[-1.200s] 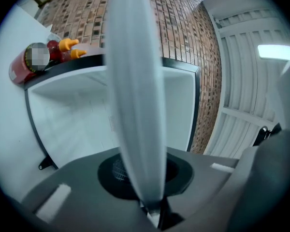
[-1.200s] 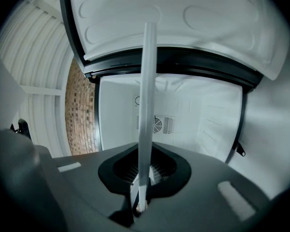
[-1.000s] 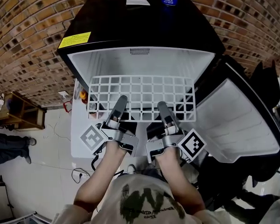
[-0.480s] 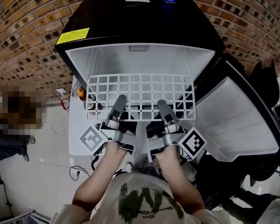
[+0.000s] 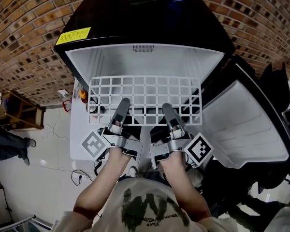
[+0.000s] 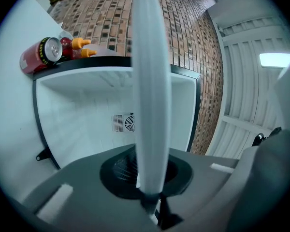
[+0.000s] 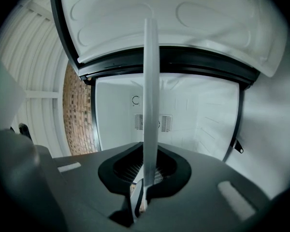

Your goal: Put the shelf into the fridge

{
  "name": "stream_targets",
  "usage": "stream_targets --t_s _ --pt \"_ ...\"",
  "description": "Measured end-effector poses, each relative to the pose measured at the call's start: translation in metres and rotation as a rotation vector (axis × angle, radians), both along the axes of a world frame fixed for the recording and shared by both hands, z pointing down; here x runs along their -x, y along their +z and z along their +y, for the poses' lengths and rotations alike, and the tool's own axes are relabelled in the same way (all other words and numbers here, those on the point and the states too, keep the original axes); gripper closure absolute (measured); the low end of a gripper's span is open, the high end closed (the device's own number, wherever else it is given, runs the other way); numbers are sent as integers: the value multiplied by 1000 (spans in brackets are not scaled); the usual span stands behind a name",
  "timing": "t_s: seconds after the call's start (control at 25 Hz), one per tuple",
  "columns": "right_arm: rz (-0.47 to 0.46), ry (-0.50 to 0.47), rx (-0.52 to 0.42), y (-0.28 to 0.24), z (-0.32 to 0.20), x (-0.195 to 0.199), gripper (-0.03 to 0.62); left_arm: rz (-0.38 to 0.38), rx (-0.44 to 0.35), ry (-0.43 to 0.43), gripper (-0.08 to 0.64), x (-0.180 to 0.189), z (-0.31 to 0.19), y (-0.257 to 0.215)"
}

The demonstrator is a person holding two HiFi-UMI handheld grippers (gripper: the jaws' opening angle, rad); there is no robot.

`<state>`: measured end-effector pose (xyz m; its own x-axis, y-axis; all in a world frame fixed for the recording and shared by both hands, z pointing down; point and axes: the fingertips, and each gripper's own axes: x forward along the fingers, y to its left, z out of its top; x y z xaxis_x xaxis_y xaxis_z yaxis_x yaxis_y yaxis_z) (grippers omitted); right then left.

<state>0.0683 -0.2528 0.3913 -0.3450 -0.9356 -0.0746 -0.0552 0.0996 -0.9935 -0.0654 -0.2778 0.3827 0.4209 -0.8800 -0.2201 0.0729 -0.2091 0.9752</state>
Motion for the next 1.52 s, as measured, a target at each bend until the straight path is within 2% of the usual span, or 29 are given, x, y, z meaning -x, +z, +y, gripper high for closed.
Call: stream_targets --t_s 0.24,0.36,0.52,0.76,1.0,1.28,1.52 --pt "-2 4 12 7 2 -1 563 -21 1 1 554 -1 2 3" --pt "19 0 -6 3 0 -2 565 -10 0 -4 552 -1 1 3" --pt "0 -3 -10 1 -2 -1 563 11 2 -4 552 0 1 3" --pt "-8 5 -2 8 1 -1 563 -13 1 2 552 -1 2 5" --pt "-6 -12 8 7 -12 -4 563 -2 -8 -21 552 -3 -5 4" --pt "16 1 -3 0 -23 -10 564 -61 -28 0 552 -8 -20 -5" --pt "54 -5 -42 -4 -39 -7 565 -202 -66 -8 526 -5 -33 -6"
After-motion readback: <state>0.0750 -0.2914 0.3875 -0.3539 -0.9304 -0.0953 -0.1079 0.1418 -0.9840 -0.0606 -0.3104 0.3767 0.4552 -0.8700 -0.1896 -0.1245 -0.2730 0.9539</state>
